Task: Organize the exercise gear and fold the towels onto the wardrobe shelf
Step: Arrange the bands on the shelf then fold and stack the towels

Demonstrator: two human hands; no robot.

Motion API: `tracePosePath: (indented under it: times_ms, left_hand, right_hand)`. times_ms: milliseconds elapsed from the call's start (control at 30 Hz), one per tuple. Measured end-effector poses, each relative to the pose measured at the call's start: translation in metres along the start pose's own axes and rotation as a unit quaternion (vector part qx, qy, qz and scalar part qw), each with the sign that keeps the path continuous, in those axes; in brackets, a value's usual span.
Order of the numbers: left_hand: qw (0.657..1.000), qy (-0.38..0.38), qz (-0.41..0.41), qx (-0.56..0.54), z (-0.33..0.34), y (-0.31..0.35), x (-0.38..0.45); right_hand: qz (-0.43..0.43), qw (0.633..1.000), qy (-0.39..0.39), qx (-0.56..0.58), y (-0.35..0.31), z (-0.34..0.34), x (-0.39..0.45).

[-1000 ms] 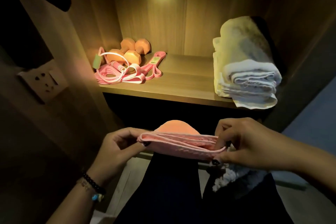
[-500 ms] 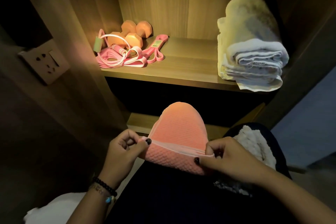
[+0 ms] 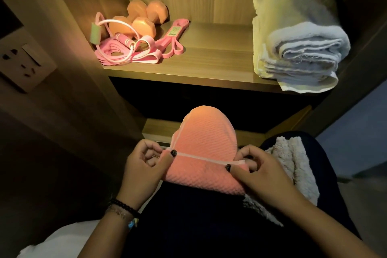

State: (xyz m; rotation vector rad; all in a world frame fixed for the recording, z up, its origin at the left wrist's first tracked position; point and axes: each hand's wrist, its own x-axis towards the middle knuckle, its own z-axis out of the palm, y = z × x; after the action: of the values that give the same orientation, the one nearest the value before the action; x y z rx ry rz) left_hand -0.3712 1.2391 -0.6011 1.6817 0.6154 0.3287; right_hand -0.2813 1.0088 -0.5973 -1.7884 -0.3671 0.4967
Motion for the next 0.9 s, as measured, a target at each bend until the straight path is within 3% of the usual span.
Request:
tracePosePath:
  times_ms: [67,133,233,300,333,500,600,667,767,900]
  left_hand:
    - [0.996,-0.022,0.015,0.083,0.0,0.0,0.002]
    - [0.974,-0.015,0.099,0.201,-0.001,-0.002,0.002]
    - [0.881,-0.028,0.31,0.355,0.0,-0.005,0.004]
    - [0.83,-0.088,0.379,0.4,-0.001,-0.009,0.004]
    - [0.822,-0.118,0.39,0.398,-0.002,-0.008,0.004]
    - [0.857,-0.211,0.337,0.327,-0.021,-0.007,0.007]
    - [0.844,-0.238,0.327,0.353,-0.025,-0.012,0.01]
    - [0.842,-0.224,0.329,0.364,-0.023,-0.017,0.012]
    - [0.865,-0.184,0.325,0.334,-0.017,-0.017,0.015]
    - [0.914,-0.144,0.272,0.265,-0.012,-0.011,0.015]
  right_hand:
    - [-0.055,0.991,0.021,-0.124,0.006,0.001,0.002]
    - [-0.144,0.957,0.053,-0.247,0.014,0.002,0.001]
    - [-0.274,0.891,0.066,-0.357,0.018,0.004,-0.003]
    - [-0.347,0.846,0.018,-0.406,0.021,0.006,-0.006]
    - [-0.358,0.836,-0.01,-0.416,0.023,0.007,-0.006]
    - [-0.31,0.869,-0.032,-0.384,0.026,0.006,-0.006]
    - [-0.291,0.877,-0.047,-0.38,0.024,0.004,-0.007]
    - [-0.284,0.866,-0.049,-0.408,0.022,0.005,-0.006]
    - [-0.276,0.859,-0.035,-0.43,0.023,0.007,-0.003]
    - [-0.22,0.911,-0.033,-0.347,0.019,0.001,0.007]
